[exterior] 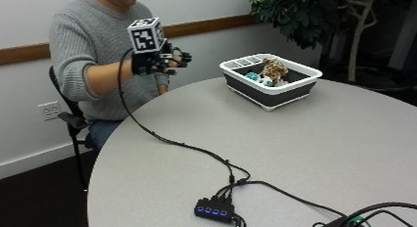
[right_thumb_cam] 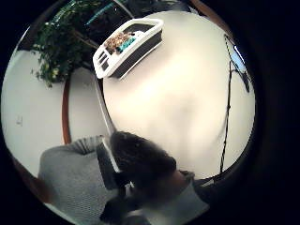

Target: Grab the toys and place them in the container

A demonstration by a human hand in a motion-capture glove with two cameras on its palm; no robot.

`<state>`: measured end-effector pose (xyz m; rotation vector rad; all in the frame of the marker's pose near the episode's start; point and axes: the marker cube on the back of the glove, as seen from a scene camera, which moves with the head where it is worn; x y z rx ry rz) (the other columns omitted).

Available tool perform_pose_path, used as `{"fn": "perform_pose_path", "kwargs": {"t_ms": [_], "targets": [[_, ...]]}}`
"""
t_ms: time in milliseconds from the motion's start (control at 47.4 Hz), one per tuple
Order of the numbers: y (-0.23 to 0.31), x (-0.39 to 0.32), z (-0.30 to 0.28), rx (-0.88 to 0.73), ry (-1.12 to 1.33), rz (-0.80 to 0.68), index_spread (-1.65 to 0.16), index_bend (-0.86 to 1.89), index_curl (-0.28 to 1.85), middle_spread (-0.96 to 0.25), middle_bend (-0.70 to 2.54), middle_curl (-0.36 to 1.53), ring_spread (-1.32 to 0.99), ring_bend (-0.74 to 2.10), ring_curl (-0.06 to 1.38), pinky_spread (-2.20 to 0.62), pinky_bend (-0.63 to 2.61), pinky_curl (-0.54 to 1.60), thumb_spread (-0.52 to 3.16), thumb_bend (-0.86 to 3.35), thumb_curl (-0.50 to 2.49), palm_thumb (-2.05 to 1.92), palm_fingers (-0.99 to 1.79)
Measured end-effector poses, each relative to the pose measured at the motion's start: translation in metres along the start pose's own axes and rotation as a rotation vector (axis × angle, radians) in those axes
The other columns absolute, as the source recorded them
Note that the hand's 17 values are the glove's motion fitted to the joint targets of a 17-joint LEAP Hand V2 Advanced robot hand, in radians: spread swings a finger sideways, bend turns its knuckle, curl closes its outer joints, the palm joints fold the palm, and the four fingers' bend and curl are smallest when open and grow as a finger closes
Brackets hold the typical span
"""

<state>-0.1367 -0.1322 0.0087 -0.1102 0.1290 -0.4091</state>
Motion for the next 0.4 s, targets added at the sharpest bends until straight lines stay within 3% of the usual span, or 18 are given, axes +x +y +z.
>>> {"fn": "perform_pose_path", "kwargs": {"t_ms": [106, 232, 401], "targets": [[0.075, -0.037, 0.026, 0.004, -0.088, -0.068, -0.31, 0.15, 0.28, -0.13, 0.15, 0.29, -0.08, 0.18, 0.31, 0.08, 0.75, 0.34, 0.99, -0.11, 0.16, -0.16, -0.12], [0.149, -0.063, 0.071, 0.019, -0.179, 0.051, -0.32, 0.20, 0.30, -0.13, 0.17, 0.29, -0.09, 0.17, 0.30, 0.08, 0.71, 0.33, 1.04, -0.09, 0.15, -0.13, -0.07], [0.170, -0.043, 0.089, -0.036, -0.168, 0.164, -0.33, 0.21, 0.33, -0.15, 0.18, 0.30, -0.10, 0.17, 0.29, 0.08, 0.68, 0.32, 1.11, -0.07, 0.14, -0.10, -0.05]]}}
